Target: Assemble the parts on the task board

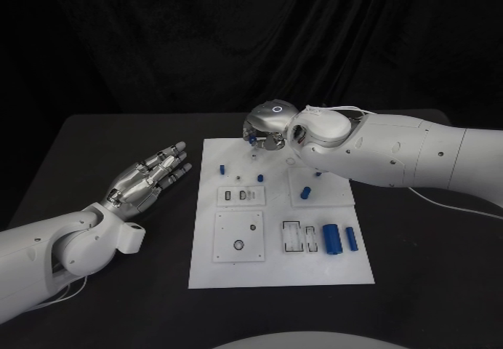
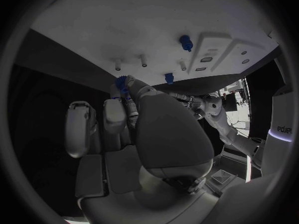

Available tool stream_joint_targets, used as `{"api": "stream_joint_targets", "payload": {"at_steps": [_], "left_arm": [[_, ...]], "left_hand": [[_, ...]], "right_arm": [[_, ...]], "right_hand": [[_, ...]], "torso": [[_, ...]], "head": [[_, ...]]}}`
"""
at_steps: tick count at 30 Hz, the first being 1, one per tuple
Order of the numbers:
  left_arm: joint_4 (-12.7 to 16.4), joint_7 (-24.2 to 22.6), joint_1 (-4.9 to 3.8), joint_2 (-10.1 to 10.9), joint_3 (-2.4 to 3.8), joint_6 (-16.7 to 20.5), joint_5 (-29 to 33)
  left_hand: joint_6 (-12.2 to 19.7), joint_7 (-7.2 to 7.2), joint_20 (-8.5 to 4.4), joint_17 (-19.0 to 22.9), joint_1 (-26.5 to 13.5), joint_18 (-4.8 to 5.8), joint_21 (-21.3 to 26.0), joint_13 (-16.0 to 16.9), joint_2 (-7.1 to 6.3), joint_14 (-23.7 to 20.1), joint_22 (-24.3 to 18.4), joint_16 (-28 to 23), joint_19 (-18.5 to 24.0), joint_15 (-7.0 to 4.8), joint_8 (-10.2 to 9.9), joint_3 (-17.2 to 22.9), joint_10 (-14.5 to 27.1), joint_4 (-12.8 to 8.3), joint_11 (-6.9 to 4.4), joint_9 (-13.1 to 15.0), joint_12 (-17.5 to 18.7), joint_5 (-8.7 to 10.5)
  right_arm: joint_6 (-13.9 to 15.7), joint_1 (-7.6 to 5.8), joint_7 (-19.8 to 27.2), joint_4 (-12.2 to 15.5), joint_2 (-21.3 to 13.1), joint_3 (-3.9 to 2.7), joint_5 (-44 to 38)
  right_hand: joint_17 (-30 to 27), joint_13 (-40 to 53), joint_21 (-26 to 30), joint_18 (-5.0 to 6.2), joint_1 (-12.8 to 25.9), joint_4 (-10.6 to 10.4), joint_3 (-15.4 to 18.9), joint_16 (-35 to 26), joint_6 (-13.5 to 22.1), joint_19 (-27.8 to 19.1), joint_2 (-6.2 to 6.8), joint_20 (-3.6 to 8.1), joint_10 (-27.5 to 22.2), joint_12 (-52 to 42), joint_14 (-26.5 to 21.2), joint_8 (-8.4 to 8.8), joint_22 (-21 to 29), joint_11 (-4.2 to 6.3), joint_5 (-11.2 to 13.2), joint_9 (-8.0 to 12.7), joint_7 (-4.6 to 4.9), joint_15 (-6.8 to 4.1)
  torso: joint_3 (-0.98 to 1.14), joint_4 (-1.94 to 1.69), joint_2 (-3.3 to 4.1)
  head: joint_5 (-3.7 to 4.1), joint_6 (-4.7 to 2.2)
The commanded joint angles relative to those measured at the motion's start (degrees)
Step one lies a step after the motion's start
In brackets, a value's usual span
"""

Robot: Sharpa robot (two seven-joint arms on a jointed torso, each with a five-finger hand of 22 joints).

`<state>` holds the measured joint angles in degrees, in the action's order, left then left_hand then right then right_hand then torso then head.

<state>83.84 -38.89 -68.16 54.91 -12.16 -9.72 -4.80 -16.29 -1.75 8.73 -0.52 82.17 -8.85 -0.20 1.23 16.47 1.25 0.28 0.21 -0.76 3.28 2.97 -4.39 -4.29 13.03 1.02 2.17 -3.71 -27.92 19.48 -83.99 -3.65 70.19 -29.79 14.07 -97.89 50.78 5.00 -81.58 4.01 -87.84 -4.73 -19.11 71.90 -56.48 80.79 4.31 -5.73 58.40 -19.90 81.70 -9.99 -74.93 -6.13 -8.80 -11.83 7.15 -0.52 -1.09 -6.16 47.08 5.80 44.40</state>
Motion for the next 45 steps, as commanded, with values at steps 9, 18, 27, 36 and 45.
{"api": "stream_joint_targets", "payload": {"at_steps": [9, 18, 27, 36, 45], "left_arm": [[0.0, -6.6, -0.05, -0.2, 0.04, -1.0, 0.0], [-0.2, -6.5, -0.05, -0.4, 0.04, -1.2, 0.0], [-0.2, -6.2, -0.05, -0.4, 0.04, -1.3, 0.0], [-0.3, -6.0, -0.04, -0.5, 0.04, -1.6, 0.0], [-0.5, -5.7, -0.04, -0.6, 0.04, -1.8, 0.0]], "left_hand": [[0.0, -0.35, 0.42, -0.1, 0.5, -0.64, -0.4, 0.0, -0.33, 0.1, 0.1, 0.3, 0.0, 0.45, 0.1, 0.5, 0.1, -0.2, 0.52, 0.0, -0.2, -0.34], [0.0, -0.35, 0.42, -0.1, 0.5, -0.64, -0.4, 0.0, -0.33, 0.1, 0.1, 0.3, 0.0, 0.45, 0.1, 0.5, 0.1, -0.2, 0.52, 0.0, -0.2, -0.34], [-0.1, -0.38, 0.48, -0.1, 0.4, -0.64, -0.4, 0.0, -0.33, 0.2, 0.1, 0.3, 0.0, 0.51, 0.1, 0.7, 0.1, -0.2, 0.54, 0.1, -0.2, -0.38], [-0.1, -0.38, 0.48, -0.1, 0.4, -0.64, -0.4, 0.0, -0.33, 0.2, 0.1, 0.3, 0.0, 0.51, 0.1, 0.7, 0.1, -0.2, 0.54, 0.1, -0.2, -0.38], [-0.1, -0.41, 0.51, -0.1, 0.4, -0.64, -0.4, 0.0, -0.33, 0.2, 0.1, 0.3, 0.0, 0.54, 0.1, 0.8, 0.1, -0.3, 0.58, 0.1, -0.3, -0.40]], "right_arm": [[-2.3, 0.24, -0.2, -0.4, -0.2, -0.06, 0.8], [-1.7, 0.34, -0.4, 0.1, -0.9, -0.08, 0.9], [-3.6, 0.63, -0.9, -0.4, -1.0, -0.08, 0.9], [-5.5, 1.29, -0.4, -1.6, -0.4, -0.08, 3.2], [-6.7, 1.71, -0.3, -2.2, -0.1, -0.08, 3.9]], "right_hand": [[-0.2, -0.2, 0.2, -0.26, -0.1, -0.2, 0.1, -0.2, 0.2, -0.4, 0.46, 0.08, 2.2, 0.6, -0.6, 0.42, -0.3, 2.08, -0.4, -0.2, 0.14, 0.01], [-0.1, -0.2, 0.3, -0.26, -0.2, -0.2, 0.0, -0.3, 0.3, -0.4, 0.49, 0.05, 2.2, 0.7, -0.6, 0.49, -0.2, 2.04, -0.6, -0.2, 0.22, 0.04], [-0.6, -0.3, 0.5, -0.19, 0.0, -0.4, 0.1, -0.5, 0.6, -0.6, 0.60, -0.03, 2.2, 1.0, -0.8, 0.71, 0.0, 1.93, -0.7, -0.2, 0.34, 0.14], [-1.0, -0.4, 0.7, -0.11, 0.3, -0.6, 0.1, -0.8, 0.9, -0.8, 0.58, -0.12, 2.2, 1.3, -1.0, 0.97, 0.3, 1.85, -0.5, -0.3, 0.43, 0.24], [-2.7, -1.2, 1.8, 0.18, 0.8, -1.6, -0.1, -2.1, 4.3, -1.8, 1.15, -0.87, -0.5, 4.2, -1.9, 3.18, 1.5, 0.55, 0.0, 0.3, 0.12, 1.26]], "torso": [[0.02, 0.15, -0.01], [0.04, 0.10, -0.01], [0.03, 0.06, -0.01], [0.01, -0.07, 0.00], [-0.03, 0.07, -0.04]], "head": [[-0.29, 0.18], [-0.33, 0.35], [-0.36, 0.79], [-0.49, 1.16], [-0.81, 1.44]]}}
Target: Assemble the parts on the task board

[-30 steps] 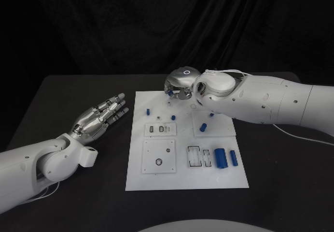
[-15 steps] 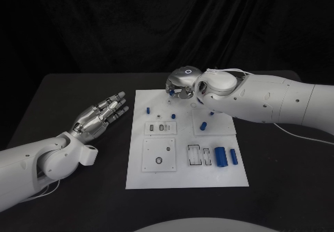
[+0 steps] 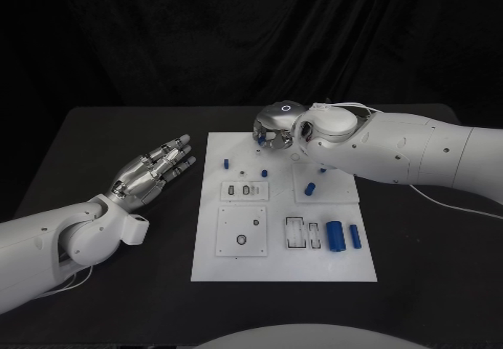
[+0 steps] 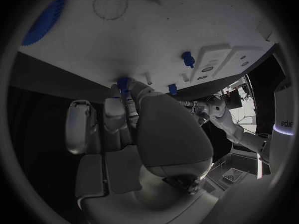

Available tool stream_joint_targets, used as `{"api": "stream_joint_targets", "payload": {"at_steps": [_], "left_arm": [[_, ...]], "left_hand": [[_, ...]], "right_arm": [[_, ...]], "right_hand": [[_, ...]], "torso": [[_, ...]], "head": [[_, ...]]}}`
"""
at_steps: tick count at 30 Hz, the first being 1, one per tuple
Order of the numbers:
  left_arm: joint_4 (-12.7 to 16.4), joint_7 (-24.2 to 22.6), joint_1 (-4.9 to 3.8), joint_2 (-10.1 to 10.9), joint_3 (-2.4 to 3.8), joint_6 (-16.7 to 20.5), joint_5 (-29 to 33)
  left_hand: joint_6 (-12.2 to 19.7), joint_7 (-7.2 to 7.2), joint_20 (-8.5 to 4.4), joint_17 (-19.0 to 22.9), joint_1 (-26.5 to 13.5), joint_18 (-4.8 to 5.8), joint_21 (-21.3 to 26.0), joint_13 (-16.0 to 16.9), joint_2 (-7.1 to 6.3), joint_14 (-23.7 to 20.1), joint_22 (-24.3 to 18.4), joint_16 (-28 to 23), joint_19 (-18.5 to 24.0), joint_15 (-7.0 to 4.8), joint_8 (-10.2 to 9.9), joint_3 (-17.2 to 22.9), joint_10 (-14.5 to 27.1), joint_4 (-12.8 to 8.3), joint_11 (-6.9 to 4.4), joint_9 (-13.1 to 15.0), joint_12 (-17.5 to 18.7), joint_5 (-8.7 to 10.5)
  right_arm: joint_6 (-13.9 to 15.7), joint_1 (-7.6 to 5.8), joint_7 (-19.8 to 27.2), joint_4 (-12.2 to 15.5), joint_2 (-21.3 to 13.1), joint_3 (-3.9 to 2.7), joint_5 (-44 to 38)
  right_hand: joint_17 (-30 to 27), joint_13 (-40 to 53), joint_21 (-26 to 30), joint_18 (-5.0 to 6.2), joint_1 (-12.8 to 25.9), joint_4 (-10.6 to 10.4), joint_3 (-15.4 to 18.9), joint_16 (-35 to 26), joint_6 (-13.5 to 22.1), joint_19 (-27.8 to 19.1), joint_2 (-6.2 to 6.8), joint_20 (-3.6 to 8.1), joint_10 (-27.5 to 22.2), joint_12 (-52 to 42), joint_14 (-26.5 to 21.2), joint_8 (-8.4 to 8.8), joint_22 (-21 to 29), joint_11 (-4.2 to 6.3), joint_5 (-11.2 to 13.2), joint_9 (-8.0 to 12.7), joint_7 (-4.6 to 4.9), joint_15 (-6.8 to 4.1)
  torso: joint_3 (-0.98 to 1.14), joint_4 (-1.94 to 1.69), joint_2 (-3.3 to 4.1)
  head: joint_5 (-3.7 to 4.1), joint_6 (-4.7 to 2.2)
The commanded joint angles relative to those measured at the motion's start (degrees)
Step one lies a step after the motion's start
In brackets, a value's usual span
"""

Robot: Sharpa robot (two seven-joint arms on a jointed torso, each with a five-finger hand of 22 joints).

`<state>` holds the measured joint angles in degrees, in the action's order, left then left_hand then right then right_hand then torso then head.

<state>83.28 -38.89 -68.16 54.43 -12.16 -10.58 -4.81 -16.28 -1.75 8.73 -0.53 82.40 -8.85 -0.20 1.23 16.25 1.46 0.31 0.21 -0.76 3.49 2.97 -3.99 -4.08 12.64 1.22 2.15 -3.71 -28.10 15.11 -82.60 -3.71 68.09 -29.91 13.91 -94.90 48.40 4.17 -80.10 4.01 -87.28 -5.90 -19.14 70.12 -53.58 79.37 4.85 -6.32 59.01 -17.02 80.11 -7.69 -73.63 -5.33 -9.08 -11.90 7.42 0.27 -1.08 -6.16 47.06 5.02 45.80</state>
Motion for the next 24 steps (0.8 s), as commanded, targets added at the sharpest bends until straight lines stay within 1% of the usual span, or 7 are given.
{"api": "stream_joint_targets", "payload": {"at_steps": [1, 5, 6, 9, 13, 17, 24], "left_arm": [[0.0, -5.6, -0.04, -0.1, 0.04, -1.0, 0.0], [-0.1, -5.6, -0.04, -0.2, 0.04, -1.1, 0.0], [-0.1, -5.6, -0.04, -0.1, 0.04, -1.1, 0.0], [0.0, -5.6, -0.03, 0.1, 0.04, -1.1, 0.0], [0.1, -5.6, -0.03, 0.4, 0.04, -1.0, 0.0], [0.2, -5.6, -0.03, 0.7, 0.04, -0.8, 0.0], [0.6, -5.6, -0.03, 1.2, 0.04, -0.5, 0.0]], "left_hand": [[-0.1, -0.41, 0.51, -0.1, 0.2, -0.64, -0.4, 0.0, -0.11, 0.0, 0.1, 0.3, 0.0, 0.33, 0.1, 0.4, -0.1, 0.1, 0.38, 0.1, -0.3, -0.21], [-0.1, -0.46, 0.55, -0.1, 0.1, -0.64, -0.4, 0.0, -0.10, 0.0, 0.1, 0.3, 0.0, 0.35, 0.1, 0.5, -0.1, 0.1, 0.44, 0.1, -0.3, -0.22], [-0.1, -0.46, 0.55, -0.1, 0.1, -0.64, -0.4, 0.0, -0.10, 0.0, 0.1, 0.3, 0.0, 0.35, 0.1, 0.5, -0.1, 0.1, 0.44, 0.1, -0.3, -0.22], [-0.1, -0.46, 0.55, -0.1, 0.1, -0.64, -0.4, 0.0, -0.10, 0.0, 0.1, 0.3, 0.0, 0.35, 0.1, 0.5, -0.1, 0.1, 0.44, 0.1, -0.3, -0.22], [-0.1, -0.46, 0.55, -0.1, 0.1, -0.64, -0.4, 0.0, -0.10, 0.0, 0.1, 0.3, 0.0, 0.35, 0.1, 0.5, -0.1, 0.1, 0.44, 0.1, -0.3, -0.22], [-0.1, -0.46, 0.55, -0.1, 0.1, -0.64, -0.4, 0.0, -0.10, 0.0, 0.1, 0.3, 0.0, 0.35, 0.1, 0.5, -0.1, 0.1, 0.44, 0.1, -0.3, -0.22], [-0.2, -0.54, 0.61, -0.1, 0.1, -0.65, -0.4, 0.1, -0.12, 0.0, 0.1, 0.4, 0.0, 0.41, 0.1, 0.7, -0.2, 0.0, 0.51, 0.1, -0.3, -0.26]], "right_arm": [[-2.3, 0.33, -0.4, -0.1, 0.0, 0.08, 0.9], [-1.7, 0.36, -0.9, -0.2, -0.2, 0.08, 1.0], [-0.5, 0.37, -0.9, -0.2, -0.4, 0.07, 1.0], [3.5, 0.27, -0.3, 0.0, -1.1, -0.05, 1.0], [7.1, -0.56, 0.0, 1.3, -2.6, -0.23, 1.0], [9.0, -2.60, -0.4, 4.7, -5.5, -0.33, 0.9], [7.1, -6.51, -2.6, 13.4, -13.7, -0.25, 0.9]], "right_hand": [[-0.8, -0.6, 0.7, 0.28, 0.5, -0.8, -0.1, -0.6, 3.3, -0.7, 1.06, -0.81, -3.1, 2.9, -0.6, 2.01, 0.7, -1.02, 0.4, 0.8, -0.46, 1.12], [-5.0, -0.5, 3.5, 1.20, 0.2, -0.4, 1.4, -3.4, 14.4, -3.4, 1.71, -1.03, -13.2, 8.2, -3.1, 4.17, 4.0, -2.45, 0.8, 3.8, -2.55, 0.90], [-8.8, -0.5, 6.2, 1.97, 0.3, -0.2, 3.0, -5.8, 26.6, -6.2, 1.65, -1.23, -18.8, 9.9, -5.8, 4.75, 7.3, -3.10, 0.9, 6.7, -3.73, 1.19], [-12.1, -0.3, 8.7, 2.60, -0.4, -0.3, 4.6, -7.9, 31.7, -8.6, 1.36, -1.40, -22.7, 9.9, -8.4, 5.15, 9.8, -3.23, 0.9, 8.0, -4.87, 1.32], [-12.0, -0.2, 8.9, 2.60, -0.7, -0.4, 5.1, -7.8, 30.7, -8.7, 1.22, -1.40, -23.0, 9.2, -8.6, 4.86, 9.7, -3.06, 0.7, 7.9, -4.67, 1.28], [-11.2, 0.7, 8.7, 2.42, -1.4, -0.7, 6.3, -7.0, 23.4, -7.9, 0.23, -1.04, -20.3, 4.1, -8.2, 2.94, 8.7, -2.50, 0.1, 7.1, -2.32, 0.86], [-15.5, 2.5, 11.1, 2.92, -1.4, -1.6, 6.4, -10.1, 12.8, -9.1, -0.59, -0.39, -12.0, -3.7, -9.7, 0.46, 10.6, -1.27, -0.5, 5.9, -1.09, 0.17]], "torso": [[-0.04, 0.09, -0.03], [-0.02, 0.10, -0.05], [-0.01, 0.12, -0.05], [0.00, 0.14, -0.07], [0.02, 0.26, -0.11], [-0.04, 0.36, -0.17], [-0.17, 0.44, -0.23]], "head": [[-0.03, 0.03], [-0.02, -0.02], [-0.04, -0.06], [-0.24, -0.20], [-0.43, -0.41], [-0.44, -0.44], [-0.31, -0.27]]}}
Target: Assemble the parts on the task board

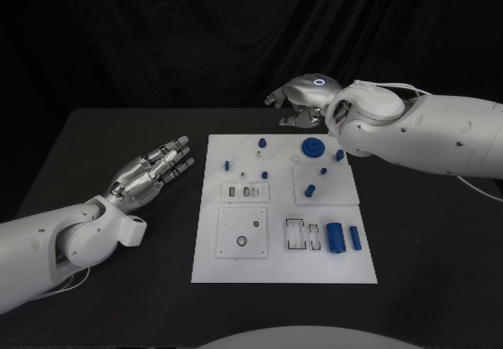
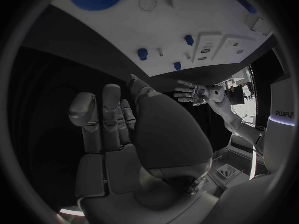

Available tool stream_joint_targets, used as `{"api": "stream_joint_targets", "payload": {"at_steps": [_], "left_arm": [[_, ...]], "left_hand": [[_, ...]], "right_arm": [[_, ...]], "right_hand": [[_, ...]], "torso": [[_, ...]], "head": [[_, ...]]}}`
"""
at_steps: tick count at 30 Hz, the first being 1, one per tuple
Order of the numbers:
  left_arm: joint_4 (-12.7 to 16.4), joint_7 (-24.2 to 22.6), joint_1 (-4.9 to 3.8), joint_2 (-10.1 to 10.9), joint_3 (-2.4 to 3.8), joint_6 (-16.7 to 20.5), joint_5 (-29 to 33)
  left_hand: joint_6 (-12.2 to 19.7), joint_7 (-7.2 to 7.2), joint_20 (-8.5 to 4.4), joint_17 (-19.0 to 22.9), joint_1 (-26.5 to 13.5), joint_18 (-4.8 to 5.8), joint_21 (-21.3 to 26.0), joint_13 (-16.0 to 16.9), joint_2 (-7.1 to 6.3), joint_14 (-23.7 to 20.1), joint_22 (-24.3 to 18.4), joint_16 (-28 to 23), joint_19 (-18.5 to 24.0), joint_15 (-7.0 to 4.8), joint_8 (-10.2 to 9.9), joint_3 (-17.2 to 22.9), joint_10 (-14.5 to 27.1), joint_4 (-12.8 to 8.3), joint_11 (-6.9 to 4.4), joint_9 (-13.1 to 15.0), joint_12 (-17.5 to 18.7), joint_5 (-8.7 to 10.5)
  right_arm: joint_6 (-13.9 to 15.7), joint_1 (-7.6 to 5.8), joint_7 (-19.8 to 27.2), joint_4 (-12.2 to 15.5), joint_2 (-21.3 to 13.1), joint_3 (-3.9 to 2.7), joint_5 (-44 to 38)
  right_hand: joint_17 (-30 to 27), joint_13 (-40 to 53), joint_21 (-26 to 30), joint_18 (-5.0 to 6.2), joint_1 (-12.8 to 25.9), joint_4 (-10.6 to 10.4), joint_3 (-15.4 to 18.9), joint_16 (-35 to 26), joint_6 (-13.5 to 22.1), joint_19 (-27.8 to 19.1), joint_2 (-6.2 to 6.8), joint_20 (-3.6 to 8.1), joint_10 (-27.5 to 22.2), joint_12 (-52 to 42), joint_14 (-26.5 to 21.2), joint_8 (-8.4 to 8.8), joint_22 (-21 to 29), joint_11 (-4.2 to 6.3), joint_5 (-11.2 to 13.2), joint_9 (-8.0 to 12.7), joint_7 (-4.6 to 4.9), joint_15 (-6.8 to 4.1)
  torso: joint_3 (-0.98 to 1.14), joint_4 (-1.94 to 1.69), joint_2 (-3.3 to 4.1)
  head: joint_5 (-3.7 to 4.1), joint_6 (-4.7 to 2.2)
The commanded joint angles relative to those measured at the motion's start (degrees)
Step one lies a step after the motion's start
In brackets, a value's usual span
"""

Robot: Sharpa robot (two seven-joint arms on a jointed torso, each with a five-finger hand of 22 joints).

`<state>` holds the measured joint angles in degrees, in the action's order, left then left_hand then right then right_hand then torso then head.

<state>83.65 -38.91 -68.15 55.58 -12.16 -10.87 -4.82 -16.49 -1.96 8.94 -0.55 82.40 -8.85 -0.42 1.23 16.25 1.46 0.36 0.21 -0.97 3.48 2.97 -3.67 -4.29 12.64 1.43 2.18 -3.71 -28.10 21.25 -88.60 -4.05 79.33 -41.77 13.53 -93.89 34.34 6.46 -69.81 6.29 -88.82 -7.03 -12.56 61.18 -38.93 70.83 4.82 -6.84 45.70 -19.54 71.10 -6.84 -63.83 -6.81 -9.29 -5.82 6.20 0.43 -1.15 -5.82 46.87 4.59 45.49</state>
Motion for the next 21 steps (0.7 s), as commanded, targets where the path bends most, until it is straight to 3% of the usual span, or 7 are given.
{"api": "stream_joint_targets", "payload": {"at_steps": [1, 6, 11, 12, 13, 15, 21], "left_arm": [[0.3, -5.6, -0.03, 0.1, 0.04, -0.2, 0.0], [0.3, -5.6, -0.03, 0.1, 0.04, -0.2, 0.0], [0.1, -5.5, -0.02, -0.1, 0.04, -0.4, 0.0], [0.0, -5.5, -0.02, -0.1, 0.04, -0.5, 0.0], [-0.1, -5.5, -0.01, -0.1, 0.04, -0.5, 0.0], [-0.2, -5.4, 0.01, -0.3, 0.04, -0.7, 0.0], [-0.6, -5.3, 0.10, -0.8, 0.05, -1.2, 0.0]], "left_hand": [[0.0, -0.33, 0.40, -0.1, 0.1, -0.65, -0.2, 0.1, -0.12, 0.0, 0.1, 0.4, 0.2, 0.41, 0.1, 0.3, 0.1, 0.0, 0.30, 0.1, -0.3, -0.26], [-0.1, -0.36, 0.43, -0.1, 0.1, -0.65, -0.2, 0.1, -0.14, 0.0, 0.1, 0.4, 0.1, 0.44, 0.2, 0.4, 0.0, 0.0, 0.34, 0.1, -0.4, -0.27], [-0.1, -0.38, 0.46, -0.1, 0.0, -0.66, -0.2, 0.1, -0.17, 0.0, 0.1, 0.4, 0.1, 0.47, 0.2, 0.5, 0.0, -0.1, 0.36, 0.1, -0.4, -0.29], [-0.1, -0.38, 0.46, -0.1, 0.0, -0.66, -0.2, 0.1, -0.17, 0.0, 0.1, 0.4, 0.1, 0.47, 0.2, 0.5, 0.0, -0.1, 0.36, 0.1, -0.4, -0.29], [-0.1, -0.38, 0.46, -0.1, 0.0, -0.66, -0.2, 0.1, -0.17, 0.0, 0.1, 0.4, 0.1, 0.47, 0.2, 0.5, 0.0, -0.1, 0.36, 0.1, -0.4, -0.29], [0.0, -0.40, 0.50, -0.1, 0.0, -0.65, -0.2, 0.1, -0.17, 0.1, 0.1, 0.4, 0.1, 0.52, 0.1, 0.6, 0.0, -0.1, 0.39, 0.1, -0.4, -0.31], [0.1, -0.42, 0.59, -0.1, 0.0, -0.64, -0.2, 0.0, -0.14, 0.1, 0.1, 0.4, 0.1, 0.62, 0.1, 0.8, 0.1, -0.2, 0.42, 0.0, -0.3, -0.32]], "right_arm": [[0.4, -0.74, -2.4, 3.0, -2.8, 0.20, -0.1], [-4.4, -0.95, -3.4, 5.9, -7.7, 0.51, 0.0], [-5.7, 0.85, -4.2, 6.5, -10.6, 0.60, 0.1], [-5.6, 1.19, -4.3, 6.4, -10.8, 0.61, 0.1], [-5.5, 1.61, -4.5, 6.2, -11.0, 0.62, 0.1], [-5.1, 2.41, -4.9, 5.8, -11.3, 0.63, 0.2], [-4.5, 3.99, -5.7, 4.0, -10.8, 0.64, 0.2]], "right_hand": [[-2.6, 0.6, 1.5, 0.78, 0.2, -0.8, -0.3, -2.1, -2.8, -1.0, -0.58, 0.22, 3.0, -2.4, -1.0, -0.71, 1.4, 0.56, -0.2, -0.3, 0.31, -0.12], [-4.6, 4.3, 3.2, 0.97, 0.3, -1.7, -0.6, -4.6, -5.4, -1.0, -0.22, 0.73, 9.9, -10.2, -0.8, -1.08, 2.2, 2.95, -0.4, -0.3, 0.83, -0.82], [-4.1, 15.6, 3.8, 0.63, 1.1, -3.7, -0.3, -5.3, -6.7, 0.2, 0.21, 1.92, 7.3, -26.1, 0.2, -0.20, 1.4, 4.41, 0.0, 0.1, 0.38, -2.30], [0.9, 22.5, 2.3, 0.21, 2.8, -4.7, 0.9, -2.2, -7.5, 1.7, 0.96, 2.28, 9.8, -35.1, 2.3, -0.30, -0.7, 5.20, 0.4, 0.0, 0.18, -2.14], [19.9, 50.6, -4.0, -1.57, 4.1, -5.7, 1.7, 9.8, -8.7, 6.6, 0.60, 2.78, 21.4, -55.3, 8.9, -0.42, -7.8, 5.38, 0.3, -0.1, 0.18, -2.49], [38.4, 64.5, -9.2, -2.75, 5.2, -6.8, 2.5, 20.8, -9.6, 10.1, 0.22, 2.61, 28.2, -63.7, 13.8, -0.21, -13.6, 5.38, 0.7, -0.2, 0.55, -2.58], [53.1, 83.5, -14.2, -4.11, 9.6, -9.2, 5.1, 27.8, -10.5, 13.8, -0.14, 2.41, 44.3, -70.5, 18.1, 0.32, -19.5, 5.09, 2.0, -0.4, 0.85, -2.35]], "torso": [[-0.07, 0.09, -0.04], [-0.03, 0.08, -0.05], [-0.03, -0.11, -0.02], [-0.03, -0.13, -0.02], [-0.01, -0.04, -0.06], [0.02, 0.01, -0.06], [-0.04, -0.07, -0.01]], "head": [[0.15, 0.04], [0.49, -0.46], [0.57, -0.73], [0.57, -0.73], [0.44, -0.69], [0.41, -0.62], [0.61, -0.61]]}}
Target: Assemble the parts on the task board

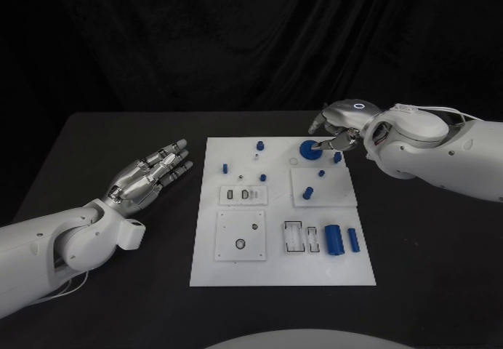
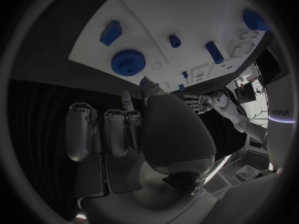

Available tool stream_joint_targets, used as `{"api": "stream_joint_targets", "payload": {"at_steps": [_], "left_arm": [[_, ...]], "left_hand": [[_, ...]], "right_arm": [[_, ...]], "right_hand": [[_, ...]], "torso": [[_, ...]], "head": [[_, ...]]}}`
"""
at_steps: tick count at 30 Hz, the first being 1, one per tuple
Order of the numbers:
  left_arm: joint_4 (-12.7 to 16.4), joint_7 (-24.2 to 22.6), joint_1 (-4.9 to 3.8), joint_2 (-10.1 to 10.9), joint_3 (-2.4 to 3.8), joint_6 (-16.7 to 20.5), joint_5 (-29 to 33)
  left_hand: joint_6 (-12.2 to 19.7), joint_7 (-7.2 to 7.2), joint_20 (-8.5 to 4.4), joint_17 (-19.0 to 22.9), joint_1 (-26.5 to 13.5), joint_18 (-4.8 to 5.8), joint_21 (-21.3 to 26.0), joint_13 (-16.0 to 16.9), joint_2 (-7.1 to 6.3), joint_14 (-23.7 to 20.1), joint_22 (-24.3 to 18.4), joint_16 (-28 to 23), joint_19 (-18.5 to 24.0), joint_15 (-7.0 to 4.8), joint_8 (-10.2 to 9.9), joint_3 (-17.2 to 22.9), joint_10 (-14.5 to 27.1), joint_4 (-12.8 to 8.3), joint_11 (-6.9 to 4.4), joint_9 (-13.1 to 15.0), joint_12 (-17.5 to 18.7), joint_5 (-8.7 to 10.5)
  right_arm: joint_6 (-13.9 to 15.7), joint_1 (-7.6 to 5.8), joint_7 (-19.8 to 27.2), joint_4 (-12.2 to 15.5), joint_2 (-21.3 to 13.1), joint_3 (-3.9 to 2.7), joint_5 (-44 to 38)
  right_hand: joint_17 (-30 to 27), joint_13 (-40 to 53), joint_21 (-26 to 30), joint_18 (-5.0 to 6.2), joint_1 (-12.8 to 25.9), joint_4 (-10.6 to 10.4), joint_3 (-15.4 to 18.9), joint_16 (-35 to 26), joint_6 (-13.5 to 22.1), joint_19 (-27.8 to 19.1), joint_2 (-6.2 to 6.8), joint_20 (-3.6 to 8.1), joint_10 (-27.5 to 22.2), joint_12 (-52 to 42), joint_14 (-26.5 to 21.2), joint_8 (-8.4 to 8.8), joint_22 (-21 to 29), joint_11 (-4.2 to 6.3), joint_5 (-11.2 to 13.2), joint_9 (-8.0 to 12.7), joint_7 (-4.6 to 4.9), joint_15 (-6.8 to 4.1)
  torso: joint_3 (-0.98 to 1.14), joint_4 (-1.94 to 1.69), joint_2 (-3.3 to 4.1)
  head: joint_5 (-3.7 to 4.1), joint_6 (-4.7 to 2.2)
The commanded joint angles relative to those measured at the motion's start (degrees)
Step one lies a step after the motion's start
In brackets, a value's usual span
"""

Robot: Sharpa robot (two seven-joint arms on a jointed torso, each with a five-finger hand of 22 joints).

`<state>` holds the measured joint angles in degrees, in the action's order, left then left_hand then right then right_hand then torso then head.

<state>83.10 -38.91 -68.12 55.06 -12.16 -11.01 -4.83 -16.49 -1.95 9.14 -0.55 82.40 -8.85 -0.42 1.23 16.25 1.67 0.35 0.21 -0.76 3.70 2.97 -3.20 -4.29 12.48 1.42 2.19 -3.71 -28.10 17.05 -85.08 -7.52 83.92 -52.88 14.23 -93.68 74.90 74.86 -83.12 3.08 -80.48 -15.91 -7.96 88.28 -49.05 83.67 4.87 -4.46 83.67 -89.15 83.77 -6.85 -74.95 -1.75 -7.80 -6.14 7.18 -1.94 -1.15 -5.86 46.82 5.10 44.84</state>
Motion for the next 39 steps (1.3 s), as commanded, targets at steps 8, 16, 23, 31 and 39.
{"api": "stream_joint_targets", "payload": {"at_steps": [8, 16, 23, 31, 39], "left_arm": [[-0.3, -5.3, 0.13, -0.4, 0.05, -1.3, 0.0], [-0.5, -5.2, 0.15, -0.5, 0.05, -1.4, 0.0], [-0.7, -5.1, 0.17, -0.6, 0.05, -1.6, 0.0], [-0.9, -4.9, 0.20, -0.8, 0.05, -1.8, 0.0], [-1.0, -4.8, 0.24, -0.9, 0.06, -1.9, 0.0]], "left_hand": [[0.2, -0.45, 0.48, -0.1, 0.0, -0.63, -0.2, 0.0, -0.12, -0.1, 0.1, 0.4, -0.1, 0.51, 0.1, 0.5, 0.1, -0.1, 0.45, 0.0, -0.3, -0.32], [0.2, -0.45, 0.48, -0.1, 0.0, -0.63, -0.2, 0.0, -0.12, -0.1, 0.1, 0.4, -0.1, 0.51, 0.1, 0.5, 0.1, -0.1, 0.45, 0.0, -0.3, -0.32], [0.2, -0.45, 0.54, -0.1, -0.1, -0.63, -0.2, 0.0, -0.13, -0.1, 0.1, 0.4, -0.1, 0.58, 0.1, 0.6, 0.1, -0.2, 0.46, 0.0, -0.3, -0.32], [0.2, -0.45, 0.54, -0.1, -0.1, -0.63, -0.2, 0.0, -0.13, -0.1, 0.1, 0.4, -0.1, 0.58, 0.1, 0.6, 0.1, -0.2, 0.46, 0.0, -0.3, -0.32], [0.3, -0.47, 0.60, -0.1, -0.1, -0.63, -0.3, 0.0, -0.13, -0.1, 0.1, 0.4, -0.1, 0.64, 0.1, 0.8, 0.2, -0.3, 0.47, 0.0, -0.3, -0.32]], "right_arm": [[0.6, 1.31, -1.9, -2.2, 1.4, -0.07, 0.0], [-0.8, 1.55, -2.4, -3.0, 2.1, -0.07, 0.0], [-3.6, 1.77, -3.2, -3.6, 2.5, -0.07, 0.0], [-5.4, 2.28, -3.5, -3.8, 2.6, -0.07, 0.0], [-6.4, 2.75, -3.1, -4.5, 3.0, -0.07, 0.0]], "right_hand": [[12.8, 15.1, -1.3, -1.00, 2.7, -0.5, 1.2, 0.8, -0.4, 1.2, -0.24, 0.09, 6.3, -0.8, 5.5, 0.58, -8.8, 0.11, 0.1, -0.1, -0.23, -0.05], [12.4, 15.1, -1.1, -0.90, 2.8, -0.4, 1.2, 0.6, 0.0, 1.0, -0.37, 0.12, 6.3, -0.8, 5.4, 0.85, -8.6, 0.15, 0.2, 0.0, -0.25, -0.09], [11.8, 15.1, -0.8, -0.79, 2.3, 0.0, 1.0, 0.4, -0.2, 0.7, -0.52, 0.16, 6.3, -0.8, 5.2, 0.82, -8.3, 0.20, -0.2, -0.1, -0.31, -0.14], [10.9, 15.1, -0.4, -0.64, 2.3, 0.1, 1.1, -0.1, -1.0, 0.3, -0.47, 0.17, 6.3, -0.8, 4.8, 0.44, -7.9, 0.17, -0.3, -0.3, -0.27, -0.13], [10.7, 15.1, -0.1, -0.57, 2.2, 0.4, 1.2, -0.2, -2.0, 0.1, -0.37, 0.18, 6.3, -0.8, 4.8, -0.04, -7.7, 0.21, -0.7, -0.8, -0.36, -0.16]], "torso": [[-0.10, -0.05, 0.03], [-0.08, 0.01, 0.00], [-0.07, 0.03, -0.01], [-0.03, 0.07, -0.01], [-0.02, 0.05, 0.00]], "head": [[-0.05, 0.30], [-0.15, 0.47], [-0.10, 0.52], [-0.21, 0.66], [-0.15, 0.99]]}}
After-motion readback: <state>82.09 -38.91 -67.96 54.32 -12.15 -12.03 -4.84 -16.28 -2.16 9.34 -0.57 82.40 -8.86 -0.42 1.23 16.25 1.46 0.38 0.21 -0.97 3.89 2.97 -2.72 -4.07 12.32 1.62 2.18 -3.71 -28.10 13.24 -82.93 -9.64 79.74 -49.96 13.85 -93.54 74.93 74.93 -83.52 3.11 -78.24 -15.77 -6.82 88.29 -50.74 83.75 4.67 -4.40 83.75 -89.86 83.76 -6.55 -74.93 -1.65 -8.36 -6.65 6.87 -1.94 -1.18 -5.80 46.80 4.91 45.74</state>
